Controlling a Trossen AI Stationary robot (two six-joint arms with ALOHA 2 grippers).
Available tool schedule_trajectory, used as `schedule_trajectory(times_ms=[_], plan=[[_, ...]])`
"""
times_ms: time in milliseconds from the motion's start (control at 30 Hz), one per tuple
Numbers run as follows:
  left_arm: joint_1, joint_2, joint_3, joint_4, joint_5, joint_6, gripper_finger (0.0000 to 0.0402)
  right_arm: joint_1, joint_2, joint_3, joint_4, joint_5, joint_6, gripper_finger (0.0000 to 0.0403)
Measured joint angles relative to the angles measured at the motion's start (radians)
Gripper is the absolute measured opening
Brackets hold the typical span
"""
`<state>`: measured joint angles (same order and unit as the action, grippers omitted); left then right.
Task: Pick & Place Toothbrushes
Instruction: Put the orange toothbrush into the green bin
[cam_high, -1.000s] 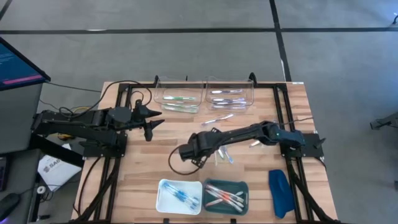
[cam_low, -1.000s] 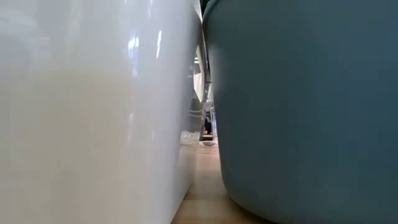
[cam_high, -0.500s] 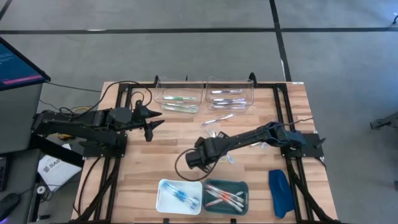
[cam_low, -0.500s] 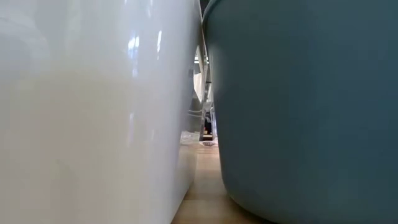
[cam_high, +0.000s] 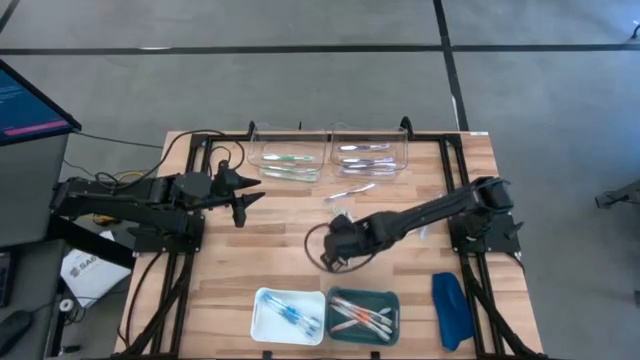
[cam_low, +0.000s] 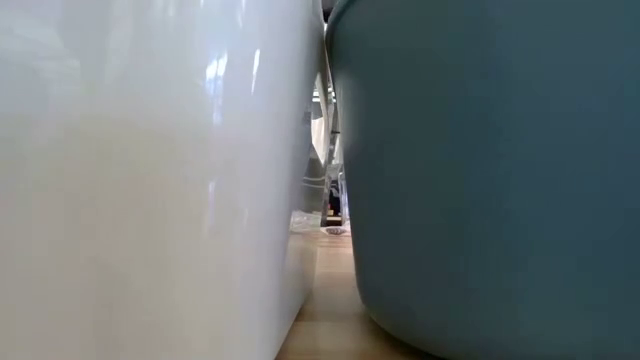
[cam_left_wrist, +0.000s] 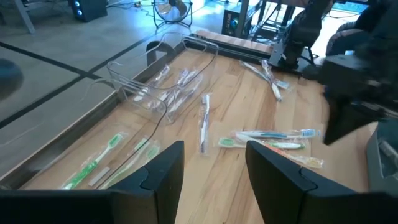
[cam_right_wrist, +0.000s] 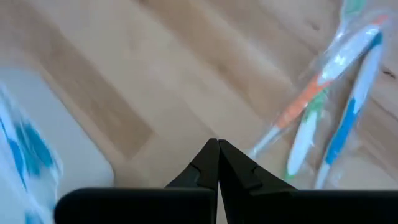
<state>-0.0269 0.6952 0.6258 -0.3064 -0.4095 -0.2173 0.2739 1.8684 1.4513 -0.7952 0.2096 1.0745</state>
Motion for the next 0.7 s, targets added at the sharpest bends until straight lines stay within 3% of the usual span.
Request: schedule_trajectory(times_ms=[233, 367, 700], plan=[[0.0, 0.0, 0.0, 0.005, 0.0, 0.0, 0.0168, -0.081, -0.049, -0.141, 0.035, 0.056, 0.175, 0.0001], [0.0, 0.0, 0.0, 0.008, 0.0, 0.001, 0.0168, -0.105, -0.048, -0.169, 0.058, 0.053, 0.187, 0.0015], [0.0, 0.0, 0.0, 0.011, 0.0, 0.022, 0.0168, -0.104, 0.004, -0.17, 0.092, -0.003, 0.202, 0.0119]])
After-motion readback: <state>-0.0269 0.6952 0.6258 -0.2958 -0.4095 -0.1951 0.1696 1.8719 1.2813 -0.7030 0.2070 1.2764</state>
